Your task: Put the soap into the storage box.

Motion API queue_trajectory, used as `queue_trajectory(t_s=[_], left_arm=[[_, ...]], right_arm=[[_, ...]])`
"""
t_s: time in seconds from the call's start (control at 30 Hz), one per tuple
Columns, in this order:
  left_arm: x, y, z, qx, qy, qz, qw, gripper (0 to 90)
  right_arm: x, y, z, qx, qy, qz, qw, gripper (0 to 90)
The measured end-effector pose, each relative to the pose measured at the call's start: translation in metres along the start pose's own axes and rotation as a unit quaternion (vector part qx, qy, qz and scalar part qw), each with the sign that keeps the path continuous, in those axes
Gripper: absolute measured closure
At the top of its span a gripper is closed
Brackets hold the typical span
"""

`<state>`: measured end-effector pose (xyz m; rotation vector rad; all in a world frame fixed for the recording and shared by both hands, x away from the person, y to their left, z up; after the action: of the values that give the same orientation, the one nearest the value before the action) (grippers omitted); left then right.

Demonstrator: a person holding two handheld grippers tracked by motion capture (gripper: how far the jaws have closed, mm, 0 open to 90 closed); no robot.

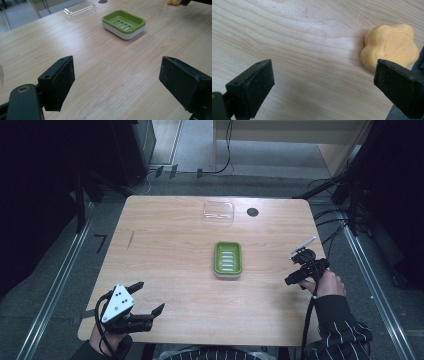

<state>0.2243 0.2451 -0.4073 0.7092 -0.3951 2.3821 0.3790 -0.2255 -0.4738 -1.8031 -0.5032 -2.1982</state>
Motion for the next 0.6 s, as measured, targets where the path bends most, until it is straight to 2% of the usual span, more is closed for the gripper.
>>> queue_trajectory(t_s=[0.07, 0.23, 0.6], left_arm=[[0.000, 0.000, 0.000, 0.000, 0.000, 0.000, 1.0000, 13.6], [0.000, 0.000, 0.000, 0.000, 0.000, -0.001, 1.0000, 13.6], [0.000, 0.000, 0.000, 0.000, 0.000, -0.001, 1.0000, 13.6]], right_arm=[[0.000, 0.003, 0.002, -0.001, 0.002, -0.003, 1.0000, 2.8], [0.004, 0.012, 0.007, -0.021, 0.004, -0.002, 0.9998, 1.6], [0.008, 0.038, 0.013, -0.051, 0.005, 0.012, 0.9986, 1.1]])
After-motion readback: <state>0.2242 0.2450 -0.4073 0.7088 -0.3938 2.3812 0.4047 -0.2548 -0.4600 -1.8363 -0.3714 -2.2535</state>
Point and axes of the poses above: each handheld gripper's, and its own axes: x roughly backward along the jaws, z roughly out of its top, y roughly to its right, the point moved 4 cm from there along -x, roughly forward along the jaws, and after that the axes turned 4 degrees about -y, right-handed, at the moved point
